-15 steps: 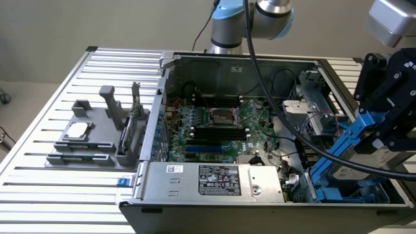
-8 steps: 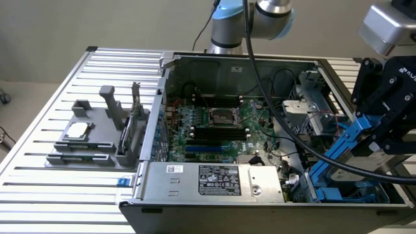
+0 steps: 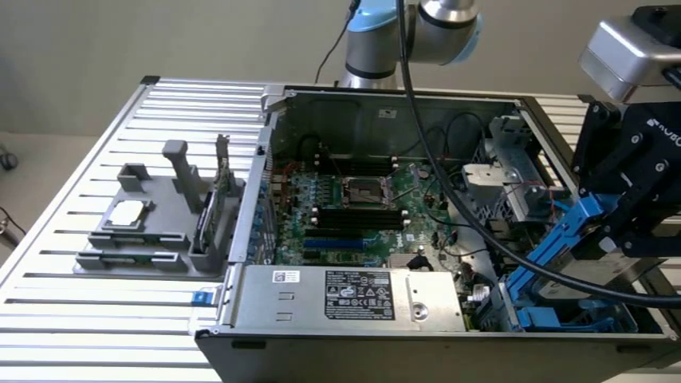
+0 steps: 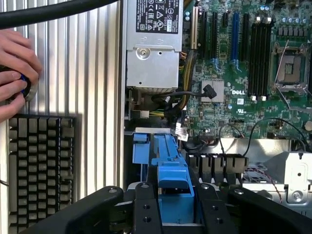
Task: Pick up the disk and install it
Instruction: 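Insert the disk into the insertion slot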
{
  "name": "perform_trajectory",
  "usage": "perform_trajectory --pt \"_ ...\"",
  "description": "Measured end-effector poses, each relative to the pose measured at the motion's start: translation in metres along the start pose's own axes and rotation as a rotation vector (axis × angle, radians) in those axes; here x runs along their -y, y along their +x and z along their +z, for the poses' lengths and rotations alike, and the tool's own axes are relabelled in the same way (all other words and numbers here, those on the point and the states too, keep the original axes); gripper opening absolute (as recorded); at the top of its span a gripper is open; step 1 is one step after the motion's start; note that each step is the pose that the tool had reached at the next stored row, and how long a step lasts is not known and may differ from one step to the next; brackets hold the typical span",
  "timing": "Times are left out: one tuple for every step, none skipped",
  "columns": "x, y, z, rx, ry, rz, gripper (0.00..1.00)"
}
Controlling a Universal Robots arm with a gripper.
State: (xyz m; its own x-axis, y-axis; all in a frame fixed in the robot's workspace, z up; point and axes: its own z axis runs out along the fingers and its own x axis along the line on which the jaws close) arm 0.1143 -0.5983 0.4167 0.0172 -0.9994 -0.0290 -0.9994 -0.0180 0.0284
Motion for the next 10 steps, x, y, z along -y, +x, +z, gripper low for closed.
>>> perform_trajectory --pt "0.0000 -0.0005 0.0006 -0.0002 0.0000 0.000 0.33" --pt "0.0000 -0.0013 0.0014 -0.0001 0.0002 0.000 0.33" --pt "0.0000 -0.0023 0.0020 -0.0004 0.0003 0.000 0.33" --pt "0.0001 -0.0034 0.0025 -0.0007 0.0003 0.000 0.33" --pt "0.0001 -0.0045 0.0030 -0.0006 0.0006 0.000 0.33" --pt "0.0002 -0.0054 0.0037 -0.0001 0.0011 0.000 0.33" --pt "0.0002 -0.0059 0.0042 -0.0003 0.0017 0.000 0.33" --pt "0.0002 -0.0061 0.0047 -0.0002 0.0026 0.000 0.33" --pt "0.0003 -0.0062 0.0054 0.0001 0.0031 0.000 0.33" --pt "0.0003 -0.0063 0.0057 0.0000 0.0034 0.000 0.33"
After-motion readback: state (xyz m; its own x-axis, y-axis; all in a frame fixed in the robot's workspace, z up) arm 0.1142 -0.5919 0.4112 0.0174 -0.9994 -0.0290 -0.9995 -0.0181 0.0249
